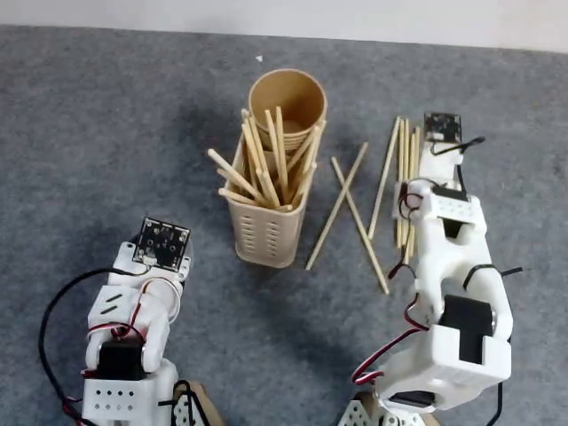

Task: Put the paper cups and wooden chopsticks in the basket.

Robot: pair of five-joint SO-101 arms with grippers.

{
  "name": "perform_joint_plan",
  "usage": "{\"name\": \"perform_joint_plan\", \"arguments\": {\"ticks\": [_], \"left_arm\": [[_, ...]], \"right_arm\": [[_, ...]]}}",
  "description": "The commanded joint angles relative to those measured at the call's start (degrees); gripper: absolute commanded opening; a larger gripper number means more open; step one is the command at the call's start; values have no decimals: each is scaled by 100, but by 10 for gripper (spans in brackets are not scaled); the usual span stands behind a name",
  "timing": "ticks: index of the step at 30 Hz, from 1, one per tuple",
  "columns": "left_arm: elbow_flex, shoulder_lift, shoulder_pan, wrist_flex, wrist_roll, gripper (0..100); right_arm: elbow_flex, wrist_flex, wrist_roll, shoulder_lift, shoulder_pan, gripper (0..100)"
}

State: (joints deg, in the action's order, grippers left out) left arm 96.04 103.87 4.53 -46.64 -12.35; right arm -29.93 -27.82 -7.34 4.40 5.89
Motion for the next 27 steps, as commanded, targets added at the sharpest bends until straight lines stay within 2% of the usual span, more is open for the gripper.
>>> {"name": "perform_joint_plan", "arguments": {"ticks": [1, 7, 14, 19, 27], "left_arm": [[101, 13, -92, 97, -62, 161], [101, 13, -92, 97, -62, 160], [101, 13, -92, 97, -62, 160], [101, 13, -92, 97, -62, 160], [101, 13, -92, 97, -62, 161]], "right_arm": [[92, 136, -70, -84, 136, 174], [110, 127, -70, 637, 224, 174], [110, 119, -62, 637, 57, 174], [224, 75, -35, 145, 31, 174], [198, -374, -35, -752, -391, 174]]}}
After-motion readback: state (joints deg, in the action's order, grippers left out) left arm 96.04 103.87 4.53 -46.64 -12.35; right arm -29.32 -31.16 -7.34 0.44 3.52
